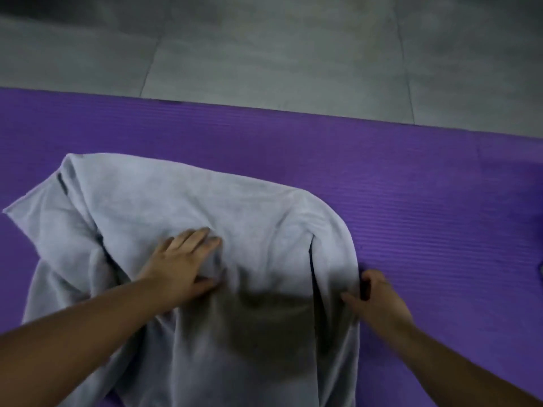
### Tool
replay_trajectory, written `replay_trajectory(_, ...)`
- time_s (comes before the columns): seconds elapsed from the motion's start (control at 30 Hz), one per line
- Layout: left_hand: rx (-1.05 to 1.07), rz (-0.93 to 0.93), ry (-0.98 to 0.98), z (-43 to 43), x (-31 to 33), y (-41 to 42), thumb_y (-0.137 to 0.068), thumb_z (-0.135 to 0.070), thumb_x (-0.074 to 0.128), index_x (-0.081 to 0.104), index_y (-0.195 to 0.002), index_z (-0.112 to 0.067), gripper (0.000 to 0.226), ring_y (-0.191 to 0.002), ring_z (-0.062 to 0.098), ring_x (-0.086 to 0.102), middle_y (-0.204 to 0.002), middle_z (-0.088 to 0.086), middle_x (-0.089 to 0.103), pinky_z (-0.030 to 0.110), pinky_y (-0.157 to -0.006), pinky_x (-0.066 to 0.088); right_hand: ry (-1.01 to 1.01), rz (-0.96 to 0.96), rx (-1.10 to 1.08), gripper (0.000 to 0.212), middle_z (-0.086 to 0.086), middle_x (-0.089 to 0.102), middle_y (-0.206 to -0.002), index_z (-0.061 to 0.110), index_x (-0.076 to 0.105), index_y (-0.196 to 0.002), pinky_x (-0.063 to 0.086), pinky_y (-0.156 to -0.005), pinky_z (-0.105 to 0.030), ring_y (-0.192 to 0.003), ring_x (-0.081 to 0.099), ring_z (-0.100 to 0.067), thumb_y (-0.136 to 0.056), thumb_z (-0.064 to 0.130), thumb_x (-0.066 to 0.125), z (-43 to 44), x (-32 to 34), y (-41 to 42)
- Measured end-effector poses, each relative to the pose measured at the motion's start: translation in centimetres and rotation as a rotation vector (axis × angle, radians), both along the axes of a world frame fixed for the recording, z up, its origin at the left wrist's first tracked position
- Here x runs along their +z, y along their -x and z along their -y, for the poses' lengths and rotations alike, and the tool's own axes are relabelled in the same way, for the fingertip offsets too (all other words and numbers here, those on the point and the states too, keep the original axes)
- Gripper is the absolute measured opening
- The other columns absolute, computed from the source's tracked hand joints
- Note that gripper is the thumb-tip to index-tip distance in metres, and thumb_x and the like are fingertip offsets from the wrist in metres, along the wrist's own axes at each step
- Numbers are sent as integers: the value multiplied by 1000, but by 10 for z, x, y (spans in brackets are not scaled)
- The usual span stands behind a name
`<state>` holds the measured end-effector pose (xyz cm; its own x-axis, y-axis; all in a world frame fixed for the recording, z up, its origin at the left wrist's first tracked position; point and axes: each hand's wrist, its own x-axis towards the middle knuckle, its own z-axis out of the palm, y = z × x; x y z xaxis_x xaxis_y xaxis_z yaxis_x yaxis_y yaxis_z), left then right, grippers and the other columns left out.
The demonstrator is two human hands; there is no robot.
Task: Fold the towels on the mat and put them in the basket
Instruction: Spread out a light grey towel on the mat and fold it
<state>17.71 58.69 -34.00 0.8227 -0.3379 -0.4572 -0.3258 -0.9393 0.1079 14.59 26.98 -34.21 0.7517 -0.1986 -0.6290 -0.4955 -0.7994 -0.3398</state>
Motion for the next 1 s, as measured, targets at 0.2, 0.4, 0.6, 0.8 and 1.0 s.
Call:
replay_trajectory(0.2, 115, 186, -9, -13, -5, -14, -89, -33, 43, 59, -114, -22, 31, -110, 19, 57, -115, 2, 64, 28, -91, 24, -20, 414, -166, 25, -9, 46, -67, 17, 37, -56, 25, -59, -25, -66, 44, -21, -73, 26, 53, -2, 25, -36)
replay_trajectory(0.4, 441, 175, -256, -114, -15, -3, -89, -18, 39, 61, -112, -12, 33, -96, 32, 62, -101, 19, 67, 37, -91, 38, -294, 439, 318, 41, 0, 61, -92, 1, 71, -89, 30, -83, 1, -86, 56, -9, -72, 36, 57, -61, 23, -23)
replay_trajectory(0.6, 610, 250, -239, -123, -1, 20, -74, -3, 64, 56, -116, -2, 42, -108, 43, 48, -115, 25, 55, 52, -99, 27, -52, 308, 143, 31, -14, 56, -114, 2, 59, -113, 36, -95, -28, -109, 53, -28, -84, 13, 62, -36, 10, -8)
replay_trajectory(0.8, -13, 272, 32, -38, 2, 17, -66, -43, 35, 60, -114, -9, 65, -89, 36, 67, -113, 19, 64, 50, -73, 52, 51, -57, 350, 32, 2, 51, -98, 19, 45, -106, 36, -72, -26, -102, 54, -20, -82, 32, 63, -26, 8, 13)
replay_trajectory(1.0, -112, 123, -15, 3, -5, 25, -60, -52, 34, 72, -76, -20, 52, -75, 27, 68, -88, 9, 70, 35, -76, 50, -90, -81, 359, 29, 9, 45, -61, 23, 45, -63, 35, -51, -15, -66, 45, -12, -85, 19, 62, 2, 36, -31)
